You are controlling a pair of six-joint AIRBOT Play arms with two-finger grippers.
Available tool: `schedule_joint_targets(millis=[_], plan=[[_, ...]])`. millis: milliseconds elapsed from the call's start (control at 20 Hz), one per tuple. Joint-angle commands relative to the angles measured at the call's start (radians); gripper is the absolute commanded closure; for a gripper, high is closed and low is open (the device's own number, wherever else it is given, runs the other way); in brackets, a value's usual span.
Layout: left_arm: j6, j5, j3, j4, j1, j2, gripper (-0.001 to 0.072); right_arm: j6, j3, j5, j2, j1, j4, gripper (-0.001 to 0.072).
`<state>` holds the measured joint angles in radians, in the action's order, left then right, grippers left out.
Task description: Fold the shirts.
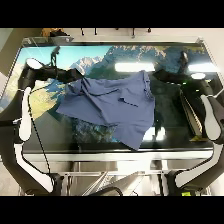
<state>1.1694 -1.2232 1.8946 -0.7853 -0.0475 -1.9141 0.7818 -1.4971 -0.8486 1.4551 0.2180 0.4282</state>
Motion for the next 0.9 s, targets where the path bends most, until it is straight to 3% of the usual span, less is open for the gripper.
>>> schedule_joint_targets(millis=[0,100,200,500,850], plan=[[0.035,-0.169,0.156,-0.008,-0.093,-0.040,0.0014,0.170,-0.002,-0.184,-0.059,0.112,0.123,0.0366],[0.071,-0.270,0.154,-0.008,-0.157,-0.039,0.0014,0.250,0.060,-0.334,-0.101,0.163,0.227,0.0368],[0.081,-0.319,0.086,-0.007,-0.211,-0.027,0.0014,0.286,0.198,-0.380,-0.142,0.173,0.315,0.0370],[0.062,-0.290,-0.124,-0.010,-0.296,-0.010,0.0014,0.283,0.528,-0.324,-0.169,0.141,0.339,0.0370],[0.048,-0.204,-0.157,-0.210,-0.301,-0.012,0.0015,0.281,0.568,-0.254,-0.158,-0.003,0.336,0.0370]])
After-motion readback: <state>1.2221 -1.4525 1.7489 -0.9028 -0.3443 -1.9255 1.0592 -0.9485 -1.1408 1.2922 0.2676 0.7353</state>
